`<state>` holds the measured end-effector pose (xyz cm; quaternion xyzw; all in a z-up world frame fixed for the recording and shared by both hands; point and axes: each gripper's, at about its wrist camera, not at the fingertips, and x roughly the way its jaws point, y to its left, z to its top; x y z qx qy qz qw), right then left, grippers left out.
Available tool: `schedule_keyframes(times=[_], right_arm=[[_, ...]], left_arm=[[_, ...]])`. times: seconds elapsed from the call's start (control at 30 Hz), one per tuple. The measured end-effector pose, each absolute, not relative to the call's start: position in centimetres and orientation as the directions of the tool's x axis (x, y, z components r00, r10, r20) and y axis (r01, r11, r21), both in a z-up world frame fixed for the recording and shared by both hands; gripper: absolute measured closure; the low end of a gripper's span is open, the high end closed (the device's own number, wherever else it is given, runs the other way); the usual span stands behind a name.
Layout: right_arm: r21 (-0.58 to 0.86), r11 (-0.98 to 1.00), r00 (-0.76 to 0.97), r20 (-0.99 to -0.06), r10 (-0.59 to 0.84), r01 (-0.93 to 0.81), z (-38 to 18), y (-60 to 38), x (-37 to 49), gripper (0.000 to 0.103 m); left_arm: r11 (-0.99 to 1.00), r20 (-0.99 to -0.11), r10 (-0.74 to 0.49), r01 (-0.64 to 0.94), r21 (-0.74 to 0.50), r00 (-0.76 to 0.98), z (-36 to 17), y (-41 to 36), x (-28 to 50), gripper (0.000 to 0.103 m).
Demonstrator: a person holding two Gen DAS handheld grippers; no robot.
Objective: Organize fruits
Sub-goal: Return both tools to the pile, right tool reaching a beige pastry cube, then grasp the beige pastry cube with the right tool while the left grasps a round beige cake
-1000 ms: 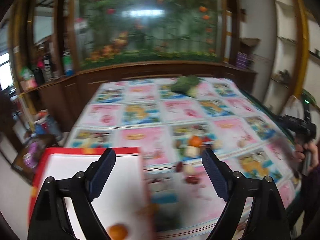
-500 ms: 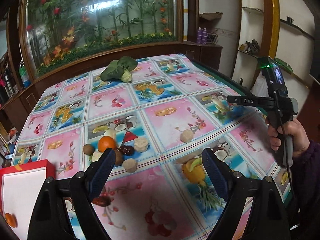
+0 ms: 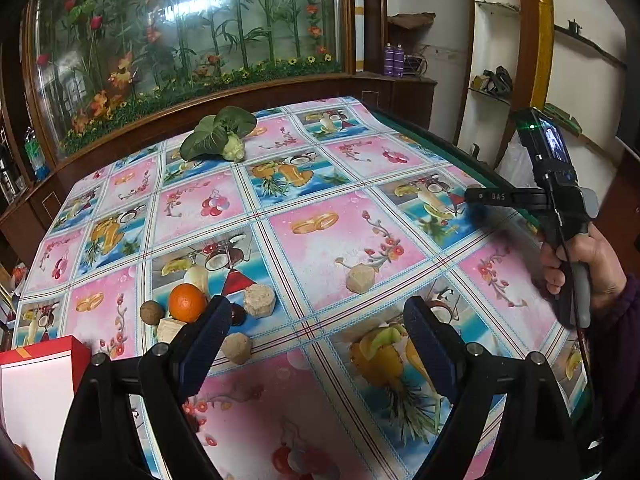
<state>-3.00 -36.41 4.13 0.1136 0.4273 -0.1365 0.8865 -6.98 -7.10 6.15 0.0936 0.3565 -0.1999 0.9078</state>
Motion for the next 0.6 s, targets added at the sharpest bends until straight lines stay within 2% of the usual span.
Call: schedule_keyframes(times=[0.1, 0.27, 0.5, 0.6], right_arm=[[0.136, 0.938, 0.616, -0.781, -0.097, 0.32, 4.5, -36.4, -3.3, 0.085], [0.353, 0.904, 0.685, -0.721, 0.099, 0.242, 5.8, -36.3, -4.1, 0.085], [0.409, 0.898, 0.694, -0.694, 0.19, 0.162, 6.3, -33.9, -4.0, 0.085], [0.415, 0.899, 0.698, -0.685, 0.207, 0.141, 6.5, -33.4, -4.1, 0.085]], left_arm=[[0.903, -0.69, -0.289, 0.427, 0.033, 0.664, 6.0, -7.2, -6.6, 0.015], [0.902, -0.704, -0.271, 0.428, 0.051, 0.657, 5.6, -7.7, -5.9, 0.016], [0.89, -0.739, -0.251, 0.449, 0.078, 0.626, 4.4, -10.4, -4.3, 0.016], [0.881, -0.764, -0.23, 0.462, 0.1, 0.603, 3.5, -11.8, -3.5, 0.028]])
